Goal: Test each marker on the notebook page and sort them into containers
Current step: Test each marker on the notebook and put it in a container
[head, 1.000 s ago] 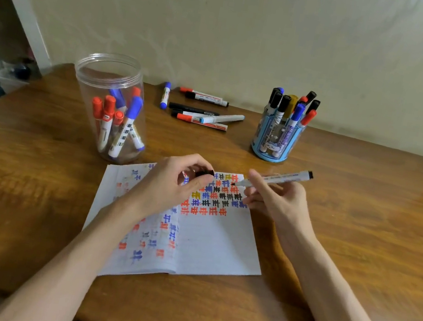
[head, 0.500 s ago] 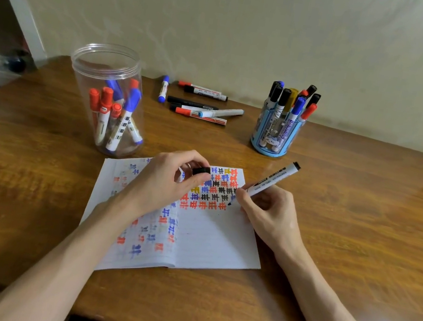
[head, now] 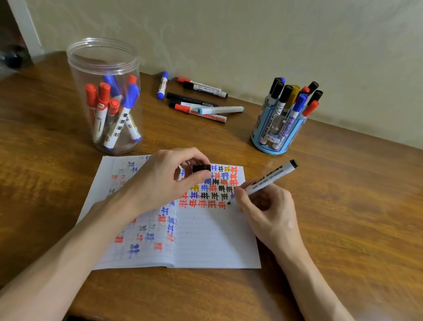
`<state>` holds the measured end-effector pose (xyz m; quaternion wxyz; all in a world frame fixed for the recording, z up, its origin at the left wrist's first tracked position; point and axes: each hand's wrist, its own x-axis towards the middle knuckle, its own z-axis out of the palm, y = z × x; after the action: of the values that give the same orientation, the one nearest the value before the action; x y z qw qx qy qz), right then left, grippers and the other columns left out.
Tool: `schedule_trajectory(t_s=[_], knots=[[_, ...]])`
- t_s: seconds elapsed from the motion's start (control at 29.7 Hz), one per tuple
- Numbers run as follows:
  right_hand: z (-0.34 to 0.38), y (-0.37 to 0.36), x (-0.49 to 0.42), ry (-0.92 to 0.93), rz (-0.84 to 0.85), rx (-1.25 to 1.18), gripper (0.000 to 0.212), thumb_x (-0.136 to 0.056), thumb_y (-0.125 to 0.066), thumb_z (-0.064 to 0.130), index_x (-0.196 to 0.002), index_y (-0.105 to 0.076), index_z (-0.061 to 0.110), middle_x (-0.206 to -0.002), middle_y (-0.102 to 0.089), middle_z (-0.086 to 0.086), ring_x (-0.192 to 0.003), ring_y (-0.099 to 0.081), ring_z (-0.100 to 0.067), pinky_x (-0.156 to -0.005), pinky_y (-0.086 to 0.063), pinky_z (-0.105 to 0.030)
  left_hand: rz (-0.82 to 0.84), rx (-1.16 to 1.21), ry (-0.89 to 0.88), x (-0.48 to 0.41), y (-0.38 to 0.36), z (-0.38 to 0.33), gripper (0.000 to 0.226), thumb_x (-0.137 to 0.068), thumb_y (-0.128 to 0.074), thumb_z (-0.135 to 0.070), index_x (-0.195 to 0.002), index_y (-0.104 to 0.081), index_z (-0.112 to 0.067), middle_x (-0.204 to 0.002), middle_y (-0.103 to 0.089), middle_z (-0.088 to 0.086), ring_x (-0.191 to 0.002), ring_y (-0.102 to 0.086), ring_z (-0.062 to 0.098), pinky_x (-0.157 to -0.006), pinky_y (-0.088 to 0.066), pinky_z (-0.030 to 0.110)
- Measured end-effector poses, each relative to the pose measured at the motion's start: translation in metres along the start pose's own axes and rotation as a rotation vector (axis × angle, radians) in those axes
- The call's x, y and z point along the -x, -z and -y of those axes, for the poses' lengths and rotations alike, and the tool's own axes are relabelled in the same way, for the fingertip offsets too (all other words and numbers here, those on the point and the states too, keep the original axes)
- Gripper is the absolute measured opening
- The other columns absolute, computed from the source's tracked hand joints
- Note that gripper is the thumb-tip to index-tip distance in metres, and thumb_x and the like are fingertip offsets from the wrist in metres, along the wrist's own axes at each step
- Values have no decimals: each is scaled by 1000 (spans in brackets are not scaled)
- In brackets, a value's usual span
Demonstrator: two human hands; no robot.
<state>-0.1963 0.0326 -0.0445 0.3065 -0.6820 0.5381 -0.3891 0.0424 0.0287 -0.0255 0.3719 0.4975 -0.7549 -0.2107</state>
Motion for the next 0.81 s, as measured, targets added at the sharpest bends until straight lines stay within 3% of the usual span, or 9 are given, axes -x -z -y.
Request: schedule_trajectory(t_s=[0.1, 0.3, 0.54, 0.71, 0.81], knots=[[-1, 1, 0, 13, -14, 28, 13, -96, -74, 30, -89, -72, 20, -88, -77, 8, -76, -73, -13, -63, -61, -31, -12, -3, -9, 0, 1, 1, 22, -95, -66, -39, -113, -68, -26, -103, -66, -21, -103, -62, -6, -76, -51, 10], [-1, 1, 0, 5, -26, -55, 11, -96, -74, 27, -90, -73, 18, -89, -79, 6, -80, -76, -17, -69, -64, -45, -21, -21, -14, 0, 0, 1, 21, -95, -67, -36, -112, -69, -25, -102, -67, -19, -101, -62, -6, -74, -49, 8], [0, 0, 1, 33, 10, 6, 11, -95, -75, 28, -89, -72, 20, -90, -78, 5, -76, -74, -18, -64, -62, -43, -13, -27, -9, 0, 0, 3, 21, -95, -67, -36, -112, -68, -25, -104, -69, -16, -100, -64, -2, -73, -52, 12], [-3, 1, 1, 49, -35, 16, 11, -93, -73, 25, -86, -68, 19, -81, -73, 6, -69, -67, -9, -57, -56, -28, -14, -23, -8, 0, 0, 4, 19, -96, -67, -36, -111, -69, -25, -103, -69, -16, -99, -64, -1, -73, -51, 12], [-3, 2, 0, 21, -37, -64, 11, -96, -74, 23, -89, -71, 14, -88, -78, 5, -75, -74, -7, -63, -61, -30, -11, -28, -14, 0, 0, 3, 19, -96, -67, -35, -112, -69, -24, -103, -69, -16, -97, -64, -2, -72, -50, 11]])
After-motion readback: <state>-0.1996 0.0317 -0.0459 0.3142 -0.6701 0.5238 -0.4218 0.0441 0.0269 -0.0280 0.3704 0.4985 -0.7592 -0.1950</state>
